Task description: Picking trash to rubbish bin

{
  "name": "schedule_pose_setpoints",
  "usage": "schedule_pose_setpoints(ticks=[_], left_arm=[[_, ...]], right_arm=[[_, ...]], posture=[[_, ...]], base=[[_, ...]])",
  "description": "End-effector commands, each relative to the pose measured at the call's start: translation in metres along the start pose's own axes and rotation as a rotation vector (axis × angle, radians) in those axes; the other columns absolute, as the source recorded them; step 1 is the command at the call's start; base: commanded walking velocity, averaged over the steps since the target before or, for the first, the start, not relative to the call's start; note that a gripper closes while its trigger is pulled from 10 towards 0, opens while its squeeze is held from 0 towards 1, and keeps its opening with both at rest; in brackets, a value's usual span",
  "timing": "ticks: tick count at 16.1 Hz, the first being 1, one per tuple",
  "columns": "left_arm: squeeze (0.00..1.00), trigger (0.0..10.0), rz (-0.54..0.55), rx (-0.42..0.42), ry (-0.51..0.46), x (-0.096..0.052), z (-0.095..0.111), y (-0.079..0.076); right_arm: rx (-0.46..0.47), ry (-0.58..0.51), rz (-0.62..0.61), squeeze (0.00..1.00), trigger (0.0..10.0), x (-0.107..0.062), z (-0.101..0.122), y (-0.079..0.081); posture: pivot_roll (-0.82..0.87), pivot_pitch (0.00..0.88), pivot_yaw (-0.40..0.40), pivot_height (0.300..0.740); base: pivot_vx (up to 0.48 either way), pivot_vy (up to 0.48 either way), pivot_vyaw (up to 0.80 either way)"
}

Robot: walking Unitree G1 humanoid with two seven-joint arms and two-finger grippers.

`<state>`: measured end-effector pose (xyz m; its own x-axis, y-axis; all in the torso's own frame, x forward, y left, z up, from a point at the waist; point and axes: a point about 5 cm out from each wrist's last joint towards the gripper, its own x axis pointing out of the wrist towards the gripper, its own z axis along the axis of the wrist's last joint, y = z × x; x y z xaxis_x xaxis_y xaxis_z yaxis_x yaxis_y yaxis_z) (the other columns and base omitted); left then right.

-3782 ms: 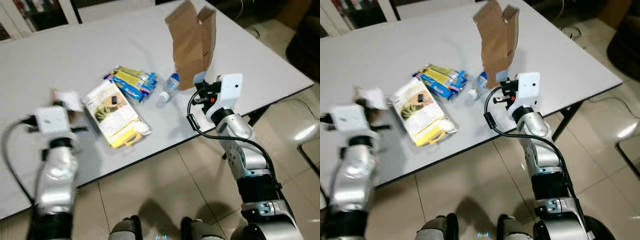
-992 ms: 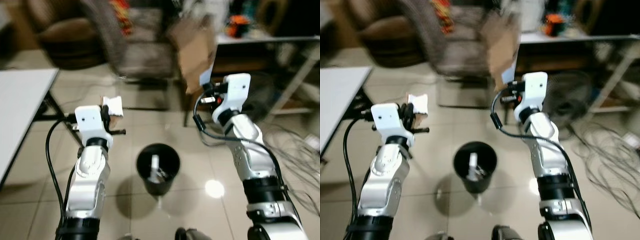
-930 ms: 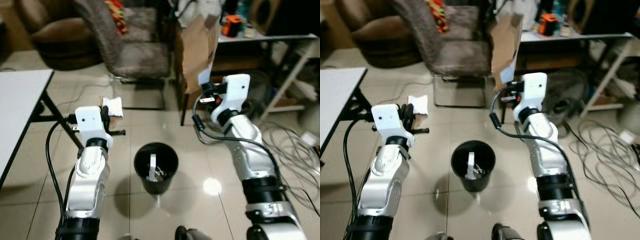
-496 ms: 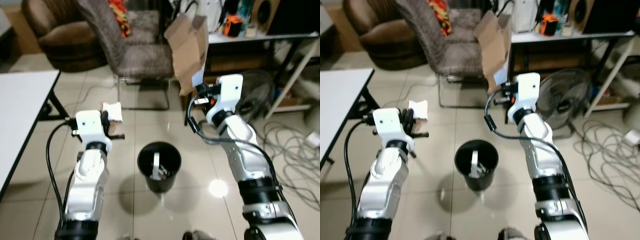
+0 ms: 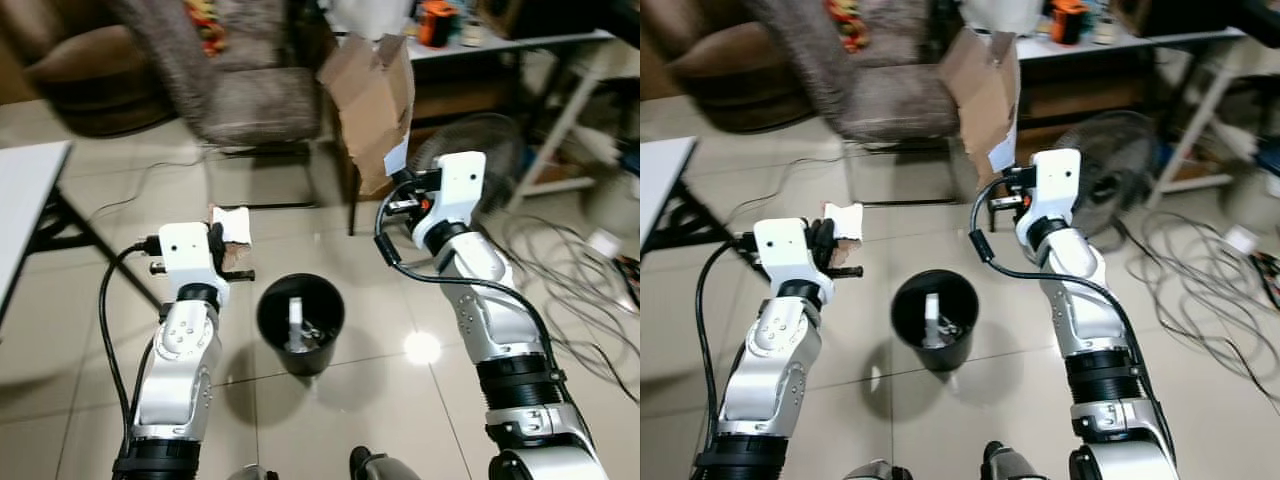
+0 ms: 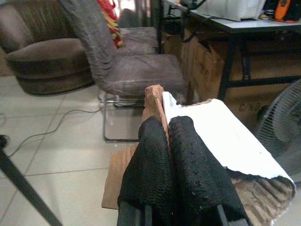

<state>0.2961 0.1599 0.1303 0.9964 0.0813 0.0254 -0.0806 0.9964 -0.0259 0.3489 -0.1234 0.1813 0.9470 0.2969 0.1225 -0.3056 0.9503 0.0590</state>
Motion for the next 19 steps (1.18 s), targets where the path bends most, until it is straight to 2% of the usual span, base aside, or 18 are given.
schedule_pose_setpoints(ticks=[1, 4, 9, 14, 19], left_arm=[[0.00, 0.0, -0.002, 0.004, 0.018, -0.0011, -0.0036, 0.0022], [0.00, 0.0, -0.005, 0.001, 0.023, -0.0009, -0.0042, 0.0018], [0.00, 0.0, -0.005, -0.003, 0.029, -0.0014, -0.0057, 0.0011], [0.00, 0.0, -0.031, -0.003, 0.050, -0.0014, -0.0090, -0.0019], [0.00, 0.0, -0.045, -0.007, 0.051, -0.0025, -0.0094, -0.0035]], right_arm=[[-0.008, -0.012, 0.008, 0.00, 10.0, 0.0000, 0.0019, 0.0032], [-0.008, -0.005, 0.006, 0.00, 10.0, 0.0000, 0.0013, 0.0030], [-0.010, -0.002, 0.007, 0.00, 10.0, 0.0003, 0.0013, 0.0027], [-0.013, -0.006, 0.009, 0.00, 10.0, 0.0002, 0.0015, 0.0035], [-0.017, -0.003, 0.012, 0.00, 10.0, 0.0003, 0.0011, 0.0038]], posture=[[-0.11, 0.108, 0.058, 0.740], [-0.11, 0.110, 0.060, 0.740], [-0.11, 0.110, 0.060, 0.740], [-0.11, 0.110, 0.060, 0.740], [-0.11, 0.117, 0.056, 0.740]], base=[[0.000, 0.000, 0.00], [0.000, 0.000, 0.00], [0.000, 0.000, -0.68], [0.000, 0.000, 0.00], [0.322, 0.000, 0.00]])
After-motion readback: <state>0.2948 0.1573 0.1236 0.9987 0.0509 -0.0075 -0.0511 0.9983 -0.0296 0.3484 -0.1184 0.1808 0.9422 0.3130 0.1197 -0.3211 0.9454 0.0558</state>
